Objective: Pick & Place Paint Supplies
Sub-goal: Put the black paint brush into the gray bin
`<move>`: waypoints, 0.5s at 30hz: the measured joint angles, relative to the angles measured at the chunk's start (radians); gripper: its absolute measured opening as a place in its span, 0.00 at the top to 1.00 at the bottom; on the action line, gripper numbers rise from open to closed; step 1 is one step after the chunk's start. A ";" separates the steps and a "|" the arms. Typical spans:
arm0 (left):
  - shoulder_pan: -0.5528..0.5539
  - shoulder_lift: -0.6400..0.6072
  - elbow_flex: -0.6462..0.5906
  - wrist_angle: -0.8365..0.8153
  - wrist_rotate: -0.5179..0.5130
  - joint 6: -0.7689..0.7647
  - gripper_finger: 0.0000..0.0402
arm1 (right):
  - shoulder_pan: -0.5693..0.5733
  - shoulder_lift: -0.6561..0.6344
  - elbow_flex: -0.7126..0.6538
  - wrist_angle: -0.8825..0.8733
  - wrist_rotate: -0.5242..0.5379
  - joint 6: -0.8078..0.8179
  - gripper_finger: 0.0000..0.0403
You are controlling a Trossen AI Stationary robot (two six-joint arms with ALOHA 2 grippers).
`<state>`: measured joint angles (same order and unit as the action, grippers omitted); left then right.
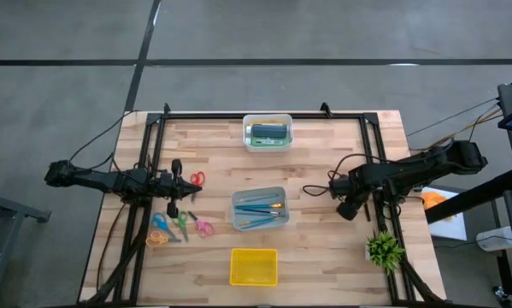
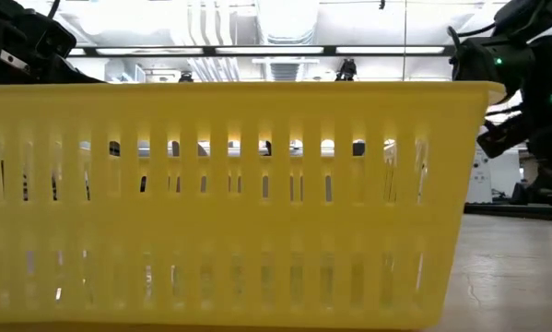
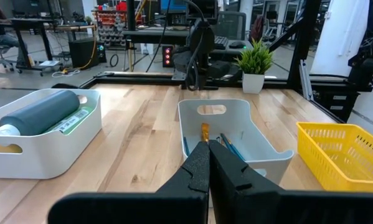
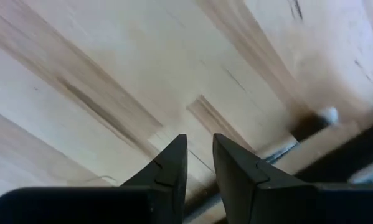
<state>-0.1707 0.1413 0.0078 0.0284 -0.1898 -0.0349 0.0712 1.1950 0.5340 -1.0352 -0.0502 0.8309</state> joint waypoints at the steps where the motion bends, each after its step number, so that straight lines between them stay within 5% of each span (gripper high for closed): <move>1: 0.000 0.000 0.000 0.000 0.000 0.000 1.00 | 0.001 0.000 -0.001 -0.007 0.000 -0.001 0.82; 15: 0.000 0.000 0.000 0.000 0.000 0.000 1.00 | -0.011 0.000 0.106 -0.075 0.001 -0.164 0.82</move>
<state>-0.1711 0.1413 0.0078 0.0281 -0.1898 -0.0349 0.0601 1.1950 0.6396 -1.1106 -0.0494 0.6664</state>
